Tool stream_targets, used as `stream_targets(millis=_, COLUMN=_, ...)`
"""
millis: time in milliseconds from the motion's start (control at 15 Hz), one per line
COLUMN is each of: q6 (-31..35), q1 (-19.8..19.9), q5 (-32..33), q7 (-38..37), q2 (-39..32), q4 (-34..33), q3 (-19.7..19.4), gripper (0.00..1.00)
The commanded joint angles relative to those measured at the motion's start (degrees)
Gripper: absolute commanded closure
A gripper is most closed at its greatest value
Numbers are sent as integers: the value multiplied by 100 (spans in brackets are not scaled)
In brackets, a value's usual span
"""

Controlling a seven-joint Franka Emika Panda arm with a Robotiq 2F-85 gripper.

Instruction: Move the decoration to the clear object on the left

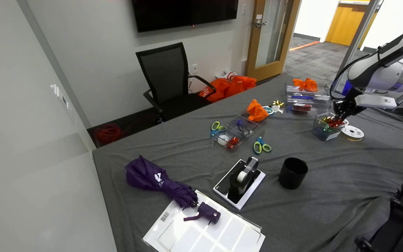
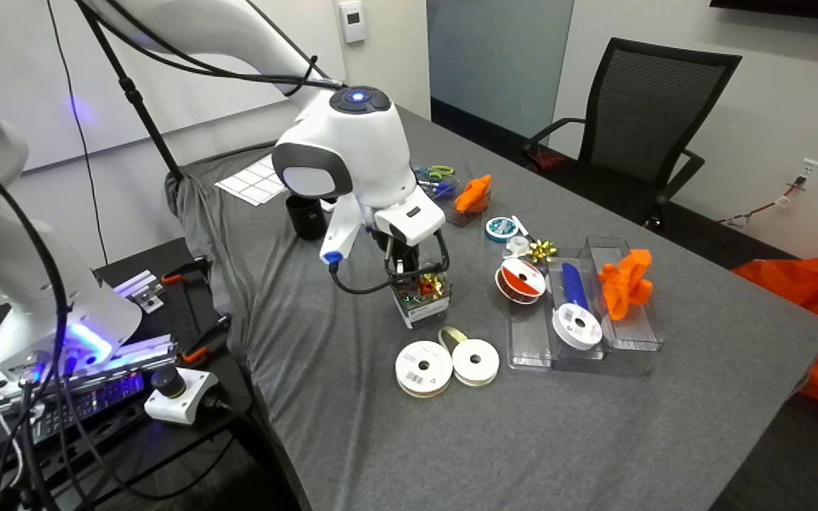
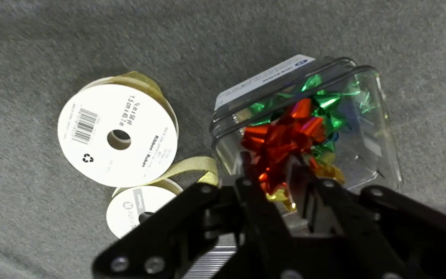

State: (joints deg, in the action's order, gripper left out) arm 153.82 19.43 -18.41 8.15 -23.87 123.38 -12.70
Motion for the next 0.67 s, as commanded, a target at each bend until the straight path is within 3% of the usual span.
stream_targets(millis=0, q6=196, q1=126, q5=124, q7=-75, q2=-113, q4=-50, q3=109, gripper=99)
stream_targets(millis=267, q6=84, q1=198, q5=40, q7=19, q2=71, q4=8, q3=193, gripper=100)
stream_targets(millis=600, q6=-742, q1=173, q5=70, q7=-78, q2=515, q4=-133, q3=149, gripper=100)
